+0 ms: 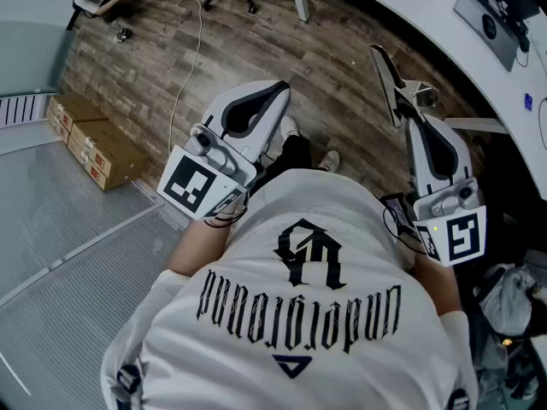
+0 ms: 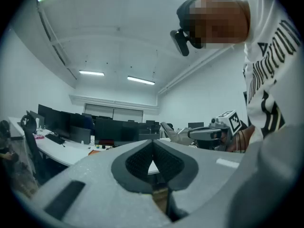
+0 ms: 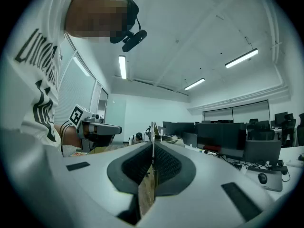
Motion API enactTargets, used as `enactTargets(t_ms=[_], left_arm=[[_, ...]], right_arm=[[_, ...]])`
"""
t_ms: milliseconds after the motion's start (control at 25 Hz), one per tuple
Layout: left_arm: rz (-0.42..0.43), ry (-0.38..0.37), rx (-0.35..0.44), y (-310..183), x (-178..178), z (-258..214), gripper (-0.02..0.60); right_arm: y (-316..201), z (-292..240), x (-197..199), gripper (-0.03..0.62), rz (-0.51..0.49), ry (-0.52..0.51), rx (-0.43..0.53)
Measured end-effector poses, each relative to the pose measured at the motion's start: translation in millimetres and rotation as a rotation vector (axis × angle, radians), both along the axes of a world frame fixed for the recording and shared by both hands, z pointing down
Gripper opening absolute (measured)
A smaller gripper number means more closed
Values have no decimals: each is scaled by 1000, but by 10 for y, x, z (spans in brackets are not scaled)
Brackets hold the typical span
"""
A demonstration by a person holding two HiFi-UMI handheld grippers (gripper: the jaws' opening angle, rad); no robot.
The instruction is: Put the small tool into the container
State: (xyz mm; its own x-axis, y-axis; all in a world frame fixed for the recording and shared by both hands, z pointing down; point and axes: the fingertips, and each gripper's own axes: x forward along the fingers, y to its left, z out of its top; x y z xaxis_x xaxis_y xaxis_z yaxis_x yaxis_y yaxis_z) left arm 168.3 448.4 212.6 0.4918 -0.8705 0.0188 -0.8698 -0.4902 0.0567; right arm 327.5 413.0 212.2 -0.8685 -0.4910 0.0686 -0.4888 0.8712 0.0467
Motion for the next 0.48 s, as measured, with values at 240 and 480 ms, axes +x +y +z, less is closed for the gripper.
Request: enactTargets(t_ms=[240,480], left_arm=[[6,8,0,-1,21,36,15],[2,4,-6,-79,-43,88,15]], right_arm=[[-1,-6,-2,24,5,-10,8],[-82,67,-52,23,2,-9,4]])
